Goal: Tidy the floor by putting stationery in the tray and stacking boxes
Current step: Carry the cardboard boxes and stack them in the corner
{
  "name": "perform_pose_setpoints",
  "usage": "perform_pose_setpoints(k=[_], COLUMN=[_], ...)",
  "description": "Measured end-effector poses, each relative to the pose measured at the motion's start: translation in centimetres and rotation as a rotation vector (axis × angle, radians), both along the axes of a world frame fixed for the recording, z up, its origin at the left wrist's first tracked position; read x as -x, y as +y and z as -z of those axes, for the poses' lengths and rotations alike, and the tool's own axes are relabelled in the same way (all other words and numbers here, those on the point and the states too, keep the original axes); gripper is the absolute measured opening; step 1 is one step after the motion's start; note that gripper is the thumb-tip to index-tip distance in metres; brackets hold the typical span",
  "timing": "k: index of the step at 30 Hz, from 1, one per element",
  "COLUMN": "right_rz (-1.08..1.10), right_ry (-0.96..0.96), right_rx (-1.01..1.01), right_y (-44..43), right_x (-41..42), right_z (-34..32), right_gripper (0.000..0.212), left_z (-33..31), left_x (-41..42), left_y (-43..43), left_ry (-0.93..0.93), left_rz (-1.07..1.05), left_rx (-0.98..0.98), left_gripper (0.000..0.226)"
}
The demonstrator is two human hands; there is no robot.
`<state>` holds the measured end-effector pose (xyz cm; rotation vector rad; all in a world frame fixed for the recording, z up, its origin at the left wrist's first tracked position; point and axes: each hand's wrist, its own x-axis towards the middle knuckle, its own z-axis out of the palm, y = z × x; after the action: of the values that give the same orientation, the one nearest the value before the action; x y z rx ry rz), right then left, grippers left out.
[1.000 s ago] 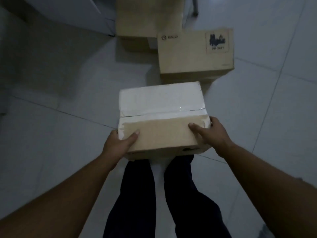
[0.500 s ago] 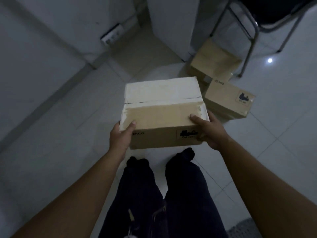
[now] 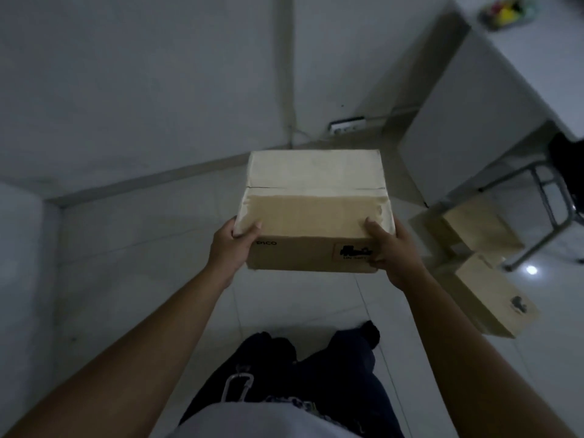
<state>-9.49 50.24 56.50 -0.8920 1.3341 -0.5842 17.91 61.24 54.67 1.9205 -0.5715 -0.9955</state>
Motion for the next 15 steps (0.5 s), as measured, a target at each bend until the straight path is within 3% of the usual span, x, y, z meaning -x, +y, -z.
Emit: perform_pose_setpoints(k=[5, 10, 15], right_rz=[-0.192, -0.337, -0.517], right_ry=[-0.025, -0.033, -0.036], right_rx=[0.016, 0.039, -0.008], right_y=[-0.1, -1.5, -3.8], right_x=[-12.9, -22.5, -34.3], right_z=[-1.9, -2.1, -0.9], right_gripper=[0.047, 0.029, 0.031], left_z=[-2.5, -2.7, -2.5], left_x=[-11.2, -17.8, -25.8], left_y=[5.0, 7.3, 9.1], left_ry=[-0.009, -0.012, -0.038], left_rz=[-0.147, -0.272, -0.451], left_rx=[0.039, 0.043, 0.053], left_gripper=[0.036, 0.038, 0.021])
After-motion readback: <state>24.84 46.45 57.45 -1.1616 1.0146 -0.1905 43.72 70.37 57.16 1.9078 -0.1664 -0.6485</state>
